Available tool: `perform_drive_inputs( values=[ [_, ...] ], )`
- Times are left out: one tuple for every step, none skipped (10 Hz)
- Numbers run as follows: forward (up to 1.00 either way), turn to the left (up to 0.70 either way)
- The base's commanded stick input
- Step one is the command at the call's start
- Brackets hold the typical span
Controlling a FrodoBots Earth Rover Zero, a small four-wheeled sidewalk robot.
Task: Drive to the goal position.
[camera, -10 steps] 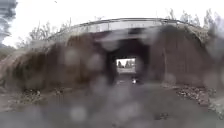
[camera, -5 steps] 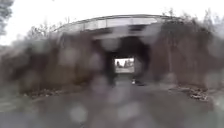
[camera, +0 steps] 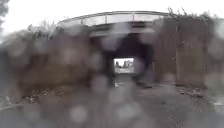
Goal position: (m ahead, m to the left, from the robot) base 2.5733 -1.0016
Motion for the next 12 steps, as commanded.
perform_drive_inputs(
  values=[
    [1.00,0.00],
    [1.00,0.00],
    [1.00,0.00],
    [1.00,0.00],
    [1.00,0.00],
    [1.00,0.00],
    [1.00,0.00],
    [1.00,0.00],
    [1.00,0.00],
    [1.00,-0.19],
    [1.00,-0.40],
    [1.00,-0.40]
  ],
)
